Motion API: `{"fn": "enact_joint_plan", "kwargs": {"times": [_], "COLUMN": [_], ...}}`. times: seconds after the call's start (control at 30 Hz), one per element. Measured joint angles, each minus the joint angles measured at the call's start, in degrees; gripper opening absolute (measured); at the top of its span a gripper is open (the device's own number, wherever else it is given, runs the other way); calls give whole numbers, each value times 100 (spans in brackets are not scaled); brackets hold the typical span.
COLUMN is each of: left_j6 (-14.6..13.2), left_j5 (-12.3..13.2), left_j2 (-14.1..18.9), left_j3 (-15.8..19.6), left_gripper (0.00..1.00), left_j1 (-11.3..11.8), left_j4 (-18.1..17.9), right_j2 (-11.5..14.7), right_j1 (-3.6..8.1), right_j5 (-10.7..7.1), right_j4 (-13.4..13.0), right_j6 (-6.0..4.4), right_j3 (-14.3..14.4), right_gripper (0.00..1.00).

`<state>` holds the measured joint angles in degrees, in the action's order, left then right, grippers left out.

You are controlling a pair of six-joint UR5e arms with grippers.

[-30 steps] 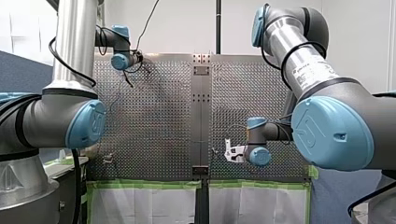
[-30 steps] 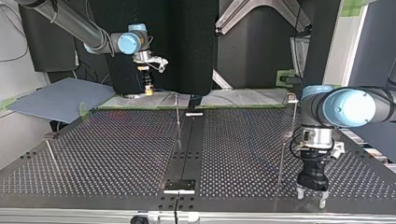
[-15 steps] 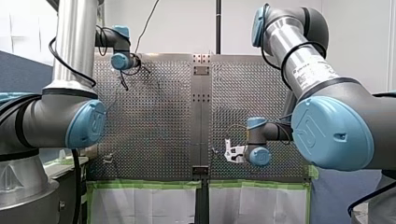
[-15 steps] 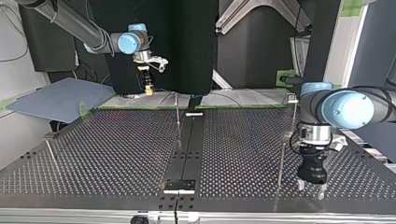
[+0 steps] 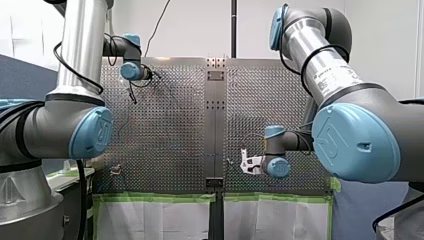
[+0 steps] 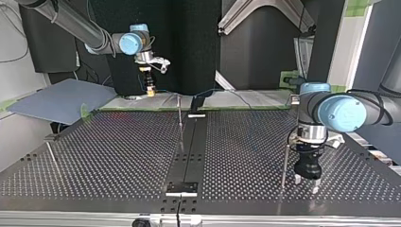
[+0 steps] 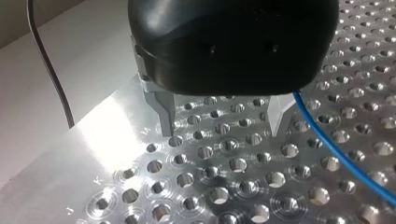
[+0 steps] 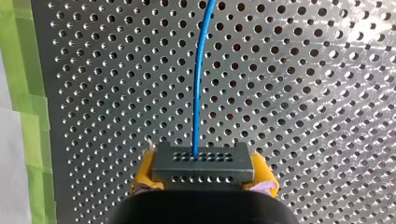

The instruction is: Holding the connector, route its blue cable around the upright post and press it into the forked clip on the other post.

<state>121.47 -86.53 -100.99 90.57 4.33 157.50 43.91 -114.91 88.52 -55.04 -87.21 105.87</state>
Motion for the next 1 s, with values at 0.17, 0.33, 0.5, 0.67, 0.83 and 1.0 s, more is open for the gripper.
{"fn": "enact_joint_plan", "kwargs": {"times": [0.17,0.33,0.5,0.67,0.83,1.0], "left_j6": [3,147,393,622,849,1105], "left_j5": [2,112,351,579,806,1063], "left_j2": [-2,-4,-3,-2,-2,-2], "left_j3": [5,94,297,512,588,598], "left_gripper": [100,100,100,100,100,100], "left_j1": [-10,11,81,134,142,161], "left_j4": [9,21,-135,-349,-449,-426], "right_j2": [-1,-6,-7,-8,-8,-8], "right_j1": [2,2,-1,-9,-15,-16], "right_j5": [0,0,0,0,0,0], "right_j4": [-14,-23,-25,-25,-25,-32], "right_j6": [-3,-5,-1,0,0,-5], "right_j3": [0,0,0,0,0,0], "right_gripper": [1,1,1,1,1,1]}}
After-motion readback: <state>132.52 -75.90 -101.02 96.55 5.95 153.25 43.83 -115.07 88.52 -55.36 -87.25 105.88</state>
